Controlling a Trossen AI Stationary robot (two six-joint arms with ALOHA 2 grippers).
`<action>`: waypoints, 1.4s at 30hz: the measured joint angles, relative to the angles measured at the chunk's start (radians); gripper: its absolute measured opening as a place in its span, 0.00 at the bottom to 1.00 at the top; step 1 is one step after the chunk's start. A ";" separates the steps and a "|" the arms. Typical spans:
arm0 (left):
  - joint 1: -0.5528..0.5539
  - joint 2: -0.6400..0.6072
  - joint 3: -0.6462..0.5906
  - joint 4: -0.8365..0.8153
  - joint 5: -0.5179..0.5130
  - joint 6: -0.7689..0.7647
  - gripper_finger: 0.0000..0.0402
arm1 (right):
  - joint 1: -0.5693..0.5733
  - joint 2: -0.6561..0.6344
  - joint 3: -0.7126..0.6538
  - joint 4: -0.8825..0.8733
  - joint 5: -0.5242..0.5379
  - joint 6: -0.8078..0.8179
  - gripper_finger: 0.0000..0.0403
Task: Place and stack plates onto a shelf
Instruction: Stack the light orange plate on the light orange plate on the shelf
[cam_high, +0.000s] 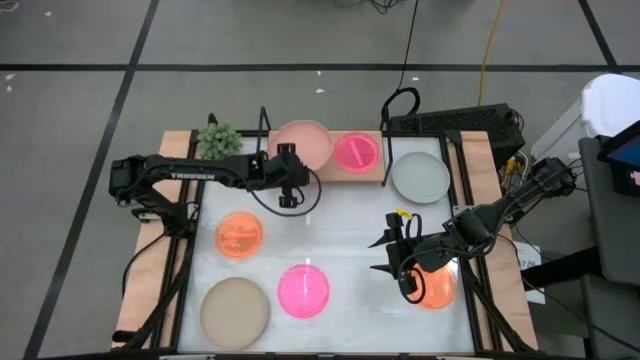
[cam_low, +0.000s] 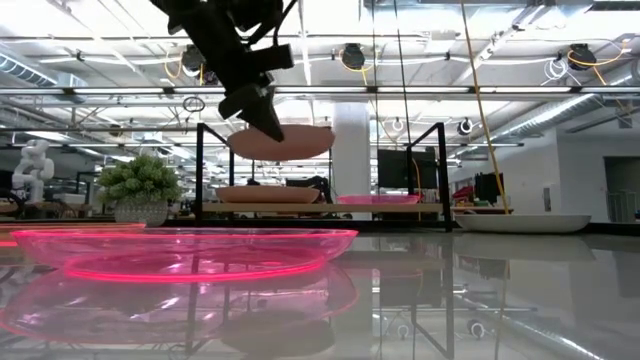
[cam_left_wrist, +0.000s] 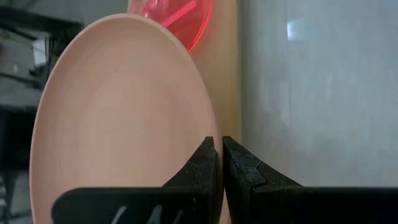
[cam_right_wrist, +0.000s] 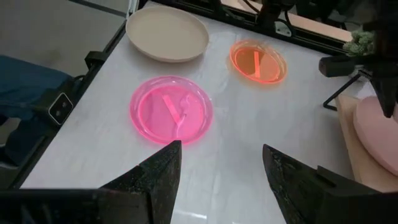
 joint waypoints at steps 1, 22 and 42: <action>0.010 0.000 0.000 -0.002 0.000 -0.011 0.03 | 0.000 0.000 -0.006 0.014 0.000 0.000 0.51; 0.093 0.000 -0.078 0.075 0.060 -0.096 0.07 | -0.003 0.001 -0.042 0.034 0.000 0.000 0.51; 0.092 0.001 -0.166 0.164 0.060 -0.105 0.09 | -0.003 0.001 -0.042 0.039 0.000 0.000 0.51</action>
